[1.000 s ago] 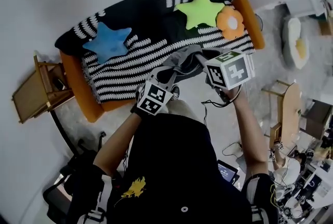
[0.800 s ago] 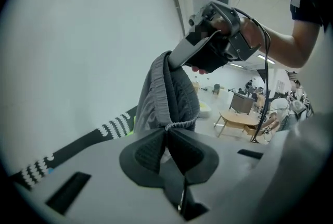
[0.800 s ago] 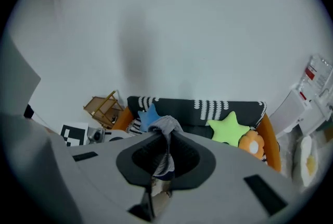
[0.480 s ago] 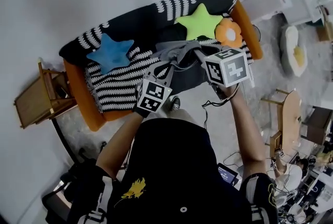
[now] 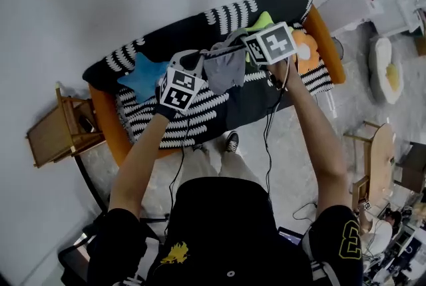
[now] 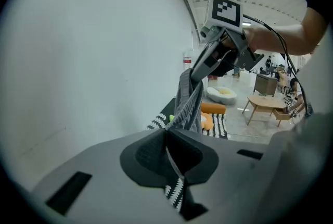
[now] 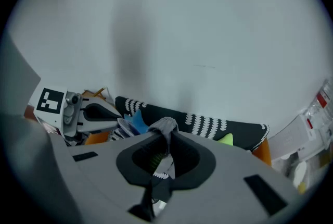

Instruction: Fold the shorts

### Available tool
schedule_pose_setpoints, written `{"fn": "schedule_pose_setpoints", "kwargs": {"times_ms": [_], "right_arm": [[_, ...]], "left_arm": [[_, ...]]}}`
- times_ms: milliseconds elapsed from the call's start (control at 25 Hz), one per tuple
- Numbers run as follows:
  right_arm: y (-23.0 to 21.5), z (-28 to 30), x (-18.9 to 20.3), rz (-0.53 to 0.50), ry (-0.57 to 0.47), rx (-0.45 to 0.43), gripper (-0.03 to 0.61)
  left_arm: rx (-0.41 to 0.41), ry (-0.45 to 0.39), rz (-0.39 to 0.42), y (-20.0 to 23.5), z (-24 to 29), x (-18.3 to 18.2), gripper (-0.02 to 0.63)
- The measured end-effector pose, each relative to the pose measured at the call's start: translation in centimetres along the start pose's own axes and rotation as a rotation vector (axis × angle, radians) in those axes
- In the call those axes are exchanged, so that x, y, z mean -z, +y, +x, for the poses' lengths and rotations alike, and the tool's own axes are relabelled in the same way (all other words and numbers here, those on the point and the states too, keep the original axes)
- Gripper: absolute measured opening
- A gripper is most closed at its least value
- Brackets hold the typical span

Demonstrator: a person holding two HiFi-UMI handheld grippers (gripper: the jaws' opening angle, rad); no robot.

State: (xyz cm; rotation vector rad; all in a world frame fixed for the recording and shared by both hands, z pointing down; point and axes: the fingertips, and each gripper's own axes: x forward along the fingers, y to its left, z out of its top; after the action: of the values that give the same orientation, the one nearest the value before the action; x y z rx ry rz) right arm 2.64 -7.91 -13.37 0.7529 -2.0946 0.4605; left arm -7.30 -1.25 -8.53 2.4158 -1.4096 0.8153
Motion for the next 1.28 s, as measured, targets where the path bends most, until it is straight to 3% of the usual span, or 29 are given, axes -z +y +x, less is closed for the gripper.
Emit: {"fn": "schedule_pose_setpoints", "kwargs": {"times_ms": [320, 520, 680, 1040, 1160, 1280], "right_arm": [[-3.1, 3.1, 0.5, 0.034, -0.014, -0.02, 0.041], [-2.1, 5.2, 4.5, 0.085, -0.057, -0.061, 0.043], [0.8, 11.8, 14.1, 0.157, -0.077, -0.116, 0.043], [9.0, 29.9, 48.5, 0.321, 0.171, -0.079, 0.044], [11.3, 33.0, 56.2, 0.445, 0.22, -0.109, 0.044], [13.0, 34.7, 60.6, 0.534, 0.248, -0.13, 0.044]], "left_arm": [[-0.051, 0.034, 0.15, 1.4, 2.7, -0.9, 0.026], [-0.065, 0.035, 0.152, -0.5, 3.4, 3.1, 0.026], [-0.055, 0.076, 0.129, -4.4, 5.4, 13.3, 0.026], [0.08, 0.322, 0.125, -20.7, 13.6, 46.4, 0.026], [0.127, 0.387, 0.078, -25.3, 15.3, 55.1, 0.026], [0.216, 0.461, -0.023, -29.2, 16.1, 61.2, 0.028]]}}
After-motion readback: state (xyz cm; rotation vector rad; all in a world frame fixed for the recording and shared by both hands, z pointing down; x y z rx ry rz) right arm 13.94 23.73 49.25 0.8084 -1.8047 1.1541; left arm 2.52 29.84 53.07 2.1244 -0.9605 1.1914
